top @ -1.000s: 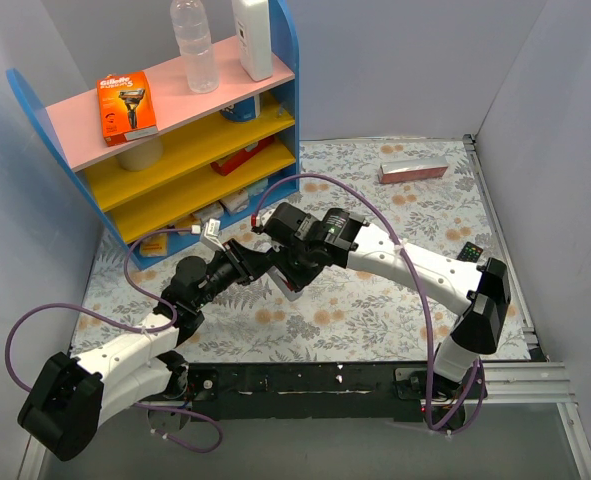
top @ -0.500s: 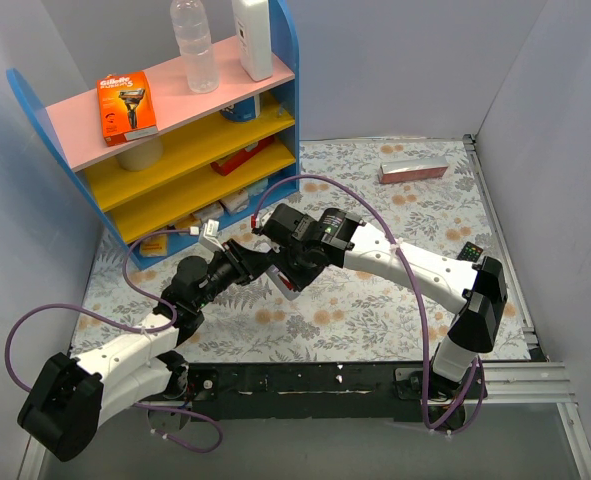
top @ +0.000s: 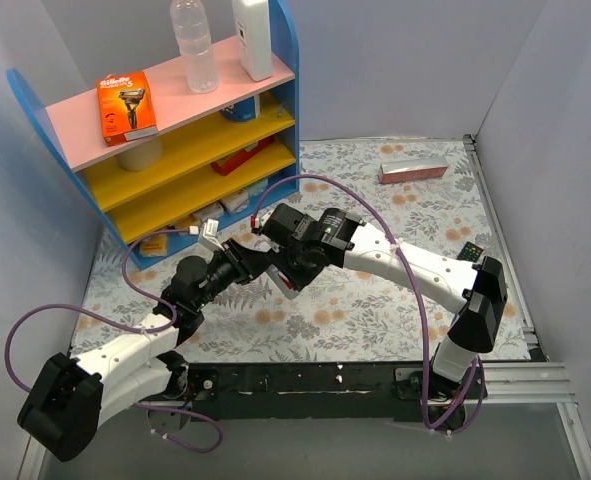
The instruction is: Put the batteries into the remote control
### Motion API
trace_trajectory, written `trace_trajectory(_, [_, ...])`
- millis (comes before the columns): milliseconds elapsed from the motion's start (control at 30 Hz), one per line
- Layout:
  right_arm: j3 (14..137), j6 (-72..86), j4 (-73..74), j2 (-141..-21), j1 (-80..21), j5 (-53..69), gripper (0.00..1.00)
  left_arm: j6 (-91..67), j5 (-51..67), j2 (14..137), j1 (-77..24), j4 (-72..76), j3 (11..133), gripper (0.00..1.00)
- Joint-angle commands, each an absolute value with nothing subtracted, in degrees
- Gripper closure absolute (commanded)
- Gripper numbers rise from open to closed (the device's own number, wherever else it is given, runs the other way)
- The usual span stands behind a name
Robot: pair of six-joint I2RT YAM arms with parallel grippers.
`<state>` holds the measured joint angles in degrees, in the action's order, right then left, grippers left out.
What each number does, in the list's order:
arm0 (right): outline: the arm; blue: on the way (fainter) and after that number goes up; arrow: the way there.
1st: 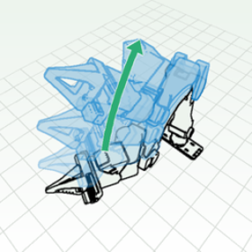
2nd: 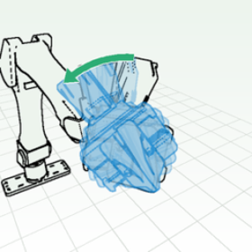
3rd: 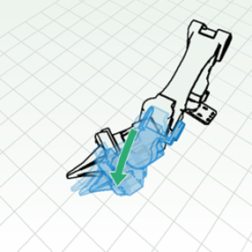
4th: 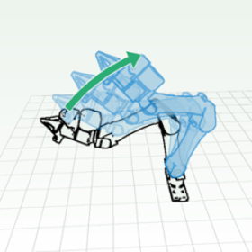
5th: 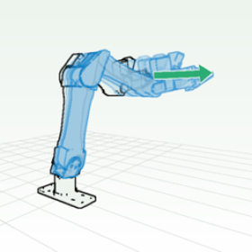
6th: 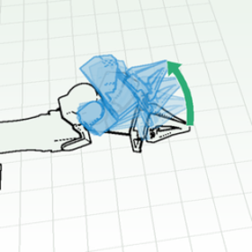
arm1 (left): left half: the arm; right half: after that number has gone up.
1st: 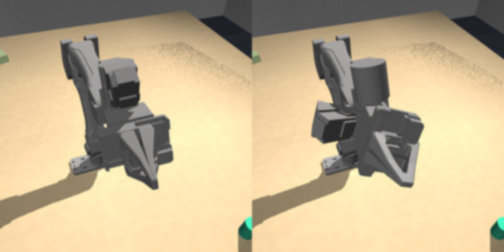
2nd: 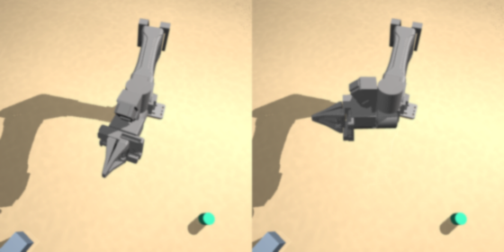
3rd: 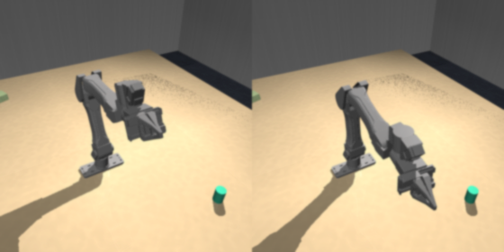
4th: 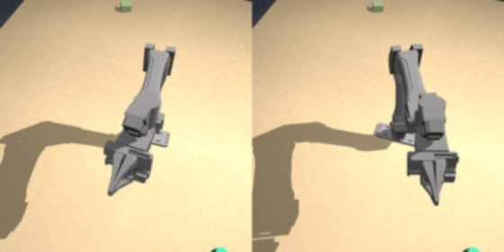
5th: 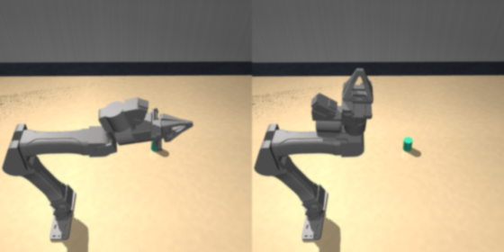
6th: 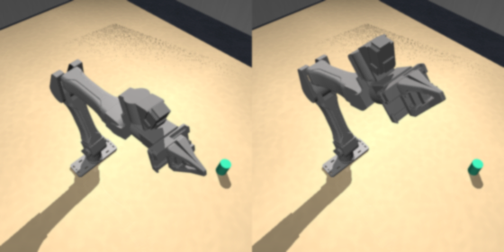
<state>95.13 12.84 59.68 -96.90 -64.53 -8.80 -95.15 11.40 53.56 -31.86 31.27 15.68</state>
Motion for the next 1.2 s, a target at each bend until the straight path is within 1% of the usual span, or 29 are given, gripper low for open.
trace_trajectory(0, [96.51, 12.13, 57.92, -96.5, -64.78, -8.44, 0.88, -94.75, 12.04, 52.12, -31.99, 33.57, 17.58, 1.0])
trace_trajectory(500, [95.19, 12.74, 55.64, -96.42, -64.78, -9.84, 0.88, -95.1, 13.36, 51.68, -31.99, 33.84, 17.49, 1.0])
trace_trajectory(867, [90.88, 14.15, 48.61, -93.78, -64.86, -11.95, 0.89, -100.28, 14.5, 52.29, -31.99, 35.68, 17.14, 1.0])
trace_trajectory(1167, [90.88, 12.83, 46.93, -92.2, -64.78, -14.24, 0.89, -98.44, 15.64, 51.59, -31.99, 34.28, 17.31, 1.0])
